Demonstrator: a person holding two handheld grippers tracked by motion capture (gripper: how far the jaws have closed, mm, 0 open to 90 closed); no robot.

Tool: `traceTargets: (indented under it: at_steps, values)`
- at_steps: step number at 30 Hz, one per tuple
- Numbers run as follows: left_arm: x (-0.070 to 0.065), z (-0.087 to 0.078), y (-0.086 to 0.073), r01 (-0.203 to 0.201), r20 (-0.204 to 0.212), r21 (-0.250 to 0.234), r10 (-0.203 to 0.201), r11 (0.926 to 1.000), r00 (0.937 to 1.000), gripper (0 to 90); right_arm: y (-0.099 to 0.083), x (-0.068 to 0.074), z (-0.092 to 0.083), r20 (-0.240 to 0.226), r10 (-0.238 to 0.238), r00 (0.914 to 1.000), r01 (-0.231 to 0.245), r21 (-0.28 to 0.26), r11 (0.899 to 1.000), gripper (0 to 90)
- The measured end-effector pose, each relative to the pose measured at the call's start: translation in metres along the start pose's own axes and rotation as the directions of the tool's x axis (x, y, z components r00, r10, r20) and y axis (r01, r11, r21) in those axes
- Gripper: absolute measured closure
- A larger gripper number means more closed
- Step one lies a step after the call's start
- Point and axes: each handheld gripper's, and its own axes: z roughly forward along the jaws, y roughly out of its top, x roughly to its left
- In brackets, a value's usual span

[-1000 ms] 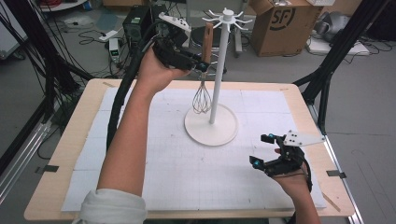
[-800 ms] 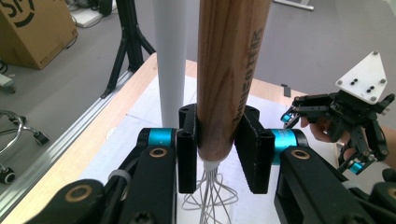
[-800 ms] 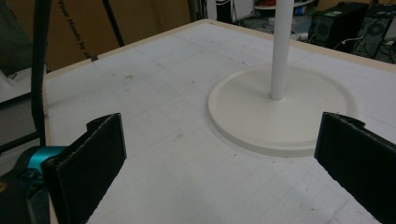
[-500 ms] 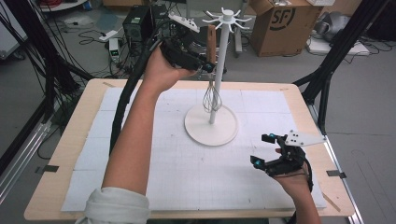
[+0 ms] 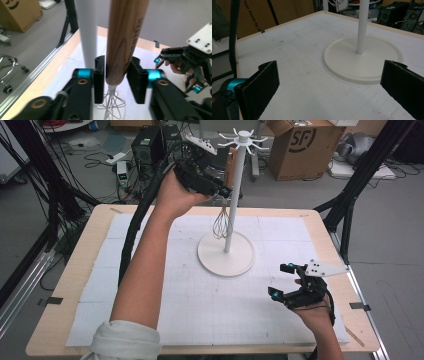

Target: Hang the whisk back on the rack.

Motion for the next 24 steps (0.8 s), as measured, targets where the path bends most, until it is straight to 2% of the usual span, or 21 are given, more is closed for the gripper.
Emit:
traceTargets:
  at_steps: [1, 12, 16, 19, 22, 24]
  values:
    - [0.000, -0.001, -0.001, 0.002, -0.007, 0.004, -0.002, 1.0000, 1.0000, 59.1, 0.000, 0.000, 0.000, -0.001, -0.001, 1.0000, 0.001, -0.001, 1.000, 0.8]
    - [0.003, -0.009, -0.015, 0.025, -0.021, 0.025, -0.025, 0.9994, 0.9995, 44.9, 0.000, 0.001, 0.000, 0.000, -0.005, 1.0000, 0.005, 0.001, 1.000, 0.8]
    - [0.003, -0.015, -0.027, 0.034, -0.019, 0.014, -0.034, 0.9993, 0.9993, 42.8, 0.000, 0.001, 0.000, 0.000, -0.006, 1.0000, 0.006, 0.001, 1.000, 0.8]
    - [0.003, -0.019, -0.036, 0.035, -0.033, 0.053, -0.033, 0.9980, 0.9989, 41.0, 0.000, 0.001, 0.000, 0.001, -0.003, 1.0000, 0.003, 0.004, 1.000, 0.8]
    - [0.002, -0.024, -0.046, 0.033, -0.029, 0.029, -0.032, 0.9990, 0.9991, 37.4, 0.000, 0.001, 0.000, 0.003, -0.011, 0.9999, 0.011, 0.007, 1.000, 0.8]
    - [0.003, -0.027, -0.052, 0.034, -0.042, 0.035, -0.033, 0.9988, 0.9986, 36.1, 0.000, 0.001, 0.002, 0.003, -0.009, 1.0000, 0.009, 0.013, 1.000, 0.8]
